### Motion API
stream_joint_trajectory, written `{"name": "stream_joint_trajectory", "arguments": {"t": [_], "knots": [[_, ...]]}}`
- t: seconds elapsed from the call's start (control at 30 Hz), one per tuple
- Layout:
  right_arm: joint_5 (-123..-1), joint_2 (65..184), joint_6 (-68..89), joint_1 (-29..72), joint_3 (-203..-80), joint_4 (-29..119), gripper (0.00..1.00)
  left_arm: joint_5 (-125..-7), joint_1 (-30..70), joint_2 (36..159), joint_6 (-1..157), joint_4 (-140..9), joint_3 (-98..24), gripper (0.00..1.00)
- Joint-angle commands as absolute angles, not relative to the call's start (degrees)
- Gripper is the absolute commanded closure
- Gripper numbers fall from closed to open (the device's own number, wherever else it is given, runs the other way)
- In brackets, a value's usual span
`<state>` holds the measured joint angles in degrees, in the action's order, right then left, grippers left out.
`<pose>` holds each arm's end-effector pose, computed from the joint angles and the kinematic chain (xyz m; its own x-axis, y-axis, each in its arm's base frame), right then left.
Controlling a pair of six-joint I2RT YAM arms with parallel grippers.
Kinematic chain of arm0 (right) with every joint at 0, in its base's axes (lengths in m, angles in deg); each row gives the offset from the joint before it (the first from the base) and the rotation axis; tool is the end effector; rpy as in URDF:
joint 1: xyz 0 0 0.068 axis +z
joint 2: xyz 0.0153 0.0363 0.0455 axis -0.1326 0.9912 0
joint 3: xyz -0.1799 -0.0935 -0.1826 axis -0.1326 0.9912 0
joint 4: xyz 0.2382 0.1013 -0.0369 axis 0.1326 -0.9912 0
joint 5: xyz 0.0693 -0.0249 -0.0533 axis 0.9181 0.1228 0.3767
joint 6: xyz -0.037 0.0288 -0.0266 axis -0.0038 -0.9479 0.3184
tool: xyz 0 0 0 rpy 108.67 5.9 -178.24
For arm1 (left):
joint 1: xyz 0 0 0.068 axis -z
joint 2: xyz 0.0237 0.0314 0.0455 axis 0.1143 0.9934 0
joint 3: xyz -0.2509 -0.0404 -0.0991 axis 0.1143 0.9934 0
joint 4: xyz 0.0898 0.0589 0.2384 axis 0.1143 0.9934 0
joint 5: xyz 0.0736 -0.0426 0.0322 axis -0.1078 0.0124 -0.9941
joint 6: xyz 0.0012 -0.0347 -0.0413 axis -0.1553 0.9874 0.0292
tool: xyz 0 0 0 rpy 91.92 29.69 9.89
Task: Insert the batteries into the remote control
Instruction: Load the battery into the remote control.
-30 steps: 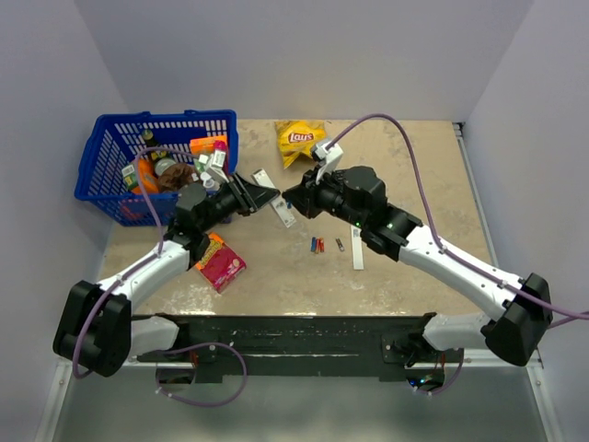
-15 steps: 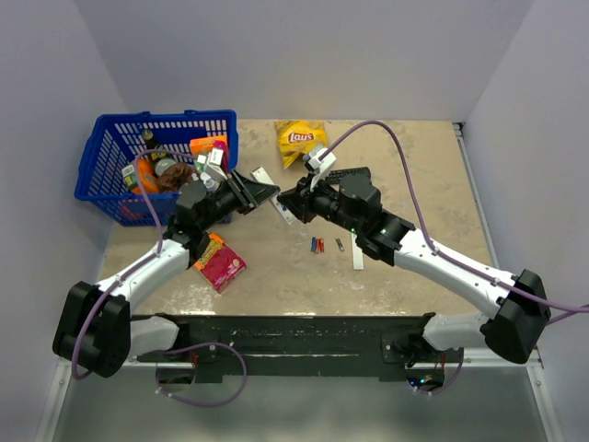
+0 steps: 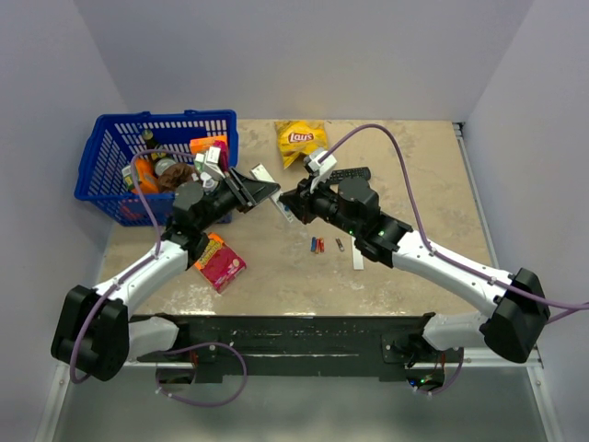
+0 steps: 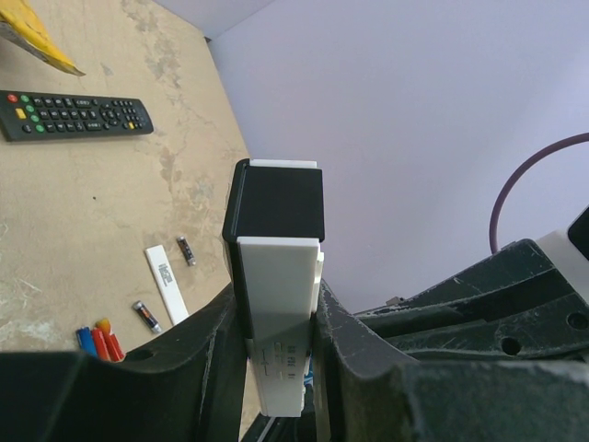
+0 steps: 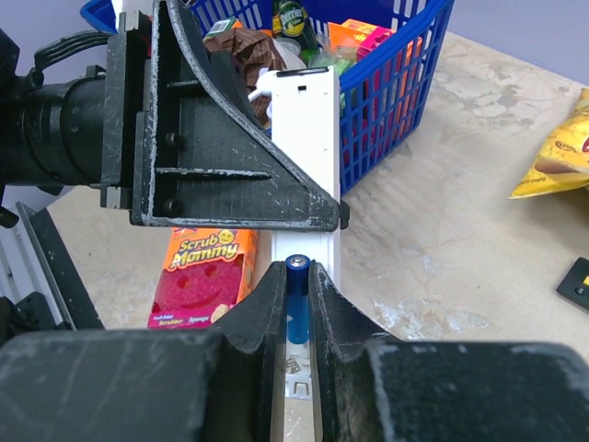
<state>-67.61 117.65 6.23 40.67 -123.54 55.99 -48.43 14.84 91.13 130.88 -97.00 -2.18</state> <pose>0.2037 0.2307 0.3447 -0.2150 0.0443 -0.9756 -0.7450 0.6385 0.1932 0.2472 -0.1137 0.2853 -0.6518 -0.6166 -0.4416 0.3424 0.2803 -0.8968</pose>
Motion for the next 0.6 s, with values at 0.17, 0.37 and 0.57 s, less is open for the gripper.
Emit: {"name": "stream_joint_trajectory", "arguments": {"t": [0.17,0.37,0.57], "knots": [[-66.29,117.41,7.26,40.89,-122.72,58.79,1.0,-47.78,14.97,88.76,133.01,-102.05,-2.79,1.0],[-64.8,117.59,8.22,40.89,-122.45,56.42,1.0,-47.95,14.88,88.68,133.01,-102.57,-2.96,1.0],[-65.32,117.85,9.89,40.98,-122.89,53.25,1.0,-47.87,14.97,88.76,131.96,-102.4,-3.4,1.0]]}}
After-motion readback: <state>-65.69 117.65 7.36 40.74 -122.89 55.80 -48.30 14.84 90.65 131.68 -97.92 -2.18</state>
